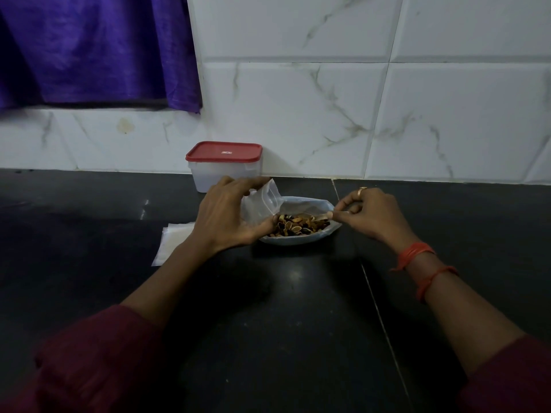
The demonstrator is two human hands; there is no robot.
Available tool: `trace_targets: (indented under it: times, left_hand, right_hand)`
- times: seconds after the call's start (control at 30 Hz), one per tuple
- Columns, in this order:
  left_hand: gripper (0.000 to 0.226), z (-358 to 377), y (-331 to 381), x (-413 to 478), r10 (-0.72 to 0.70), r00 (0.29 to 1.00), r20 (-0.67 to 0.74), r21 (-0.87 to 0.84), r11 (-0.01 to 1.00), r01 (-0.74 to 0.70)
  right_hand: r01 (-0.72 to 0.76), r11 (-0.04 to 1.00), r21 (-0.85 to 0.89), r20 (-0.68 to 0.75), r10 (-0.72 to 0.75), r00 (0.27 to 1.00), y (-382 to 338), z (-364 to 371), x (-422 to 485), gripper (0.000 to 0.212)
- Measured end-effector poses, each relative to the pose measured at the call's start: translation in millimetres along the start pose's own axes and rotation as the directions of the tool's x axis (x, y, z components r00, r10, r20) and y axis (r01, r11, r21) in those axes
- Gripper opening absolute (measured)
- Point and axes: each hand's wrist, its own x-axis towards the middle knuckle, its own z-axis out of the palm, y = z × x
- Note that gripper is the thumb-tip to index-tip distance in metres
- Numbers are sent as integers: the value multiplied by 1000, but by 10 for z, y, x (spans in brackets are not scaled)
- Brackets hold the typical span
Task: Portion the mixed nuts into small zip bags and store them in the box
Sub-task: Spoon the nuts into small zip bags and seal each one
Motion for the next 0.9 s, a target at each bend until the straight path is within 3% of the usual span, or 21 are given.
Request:
trace_targets:
  times: [0.1, 0.2, 0.47, 0.77, 0.9]
  left_hand:
    - [79, 4, -5, -6, -13, 1000, 9, -3, 1000, 13]
    - [75, 15, -7, -3, -10, 1000, 16, -23, 1000, 10]
    - [74, 57, -66, -4, -8, 998, 62, -36, 999, 10]
    - [79, 37, -57, -17, -10, 997, 72, -26, 1000, 12]
    - [82, 26, -86, -19, -5, 994, 108, 59, 998, -1]
  right_hand:
    - [-45, 954, 296, 24, 40, 999, -14, 83, -35, 14]
    - [-97, 888, 450, 71, 73, 995, -23, 200, -65, 10]
    - [-121, 810, 574, -97, 214, 972, 42, 165, 10, 8]
    - [-175, 665, 726, 5, 250, 968, 24, 94, -6, 8]
    - [-157, 581, 798, 25, 230, 973, -63, 50, -8, 11]
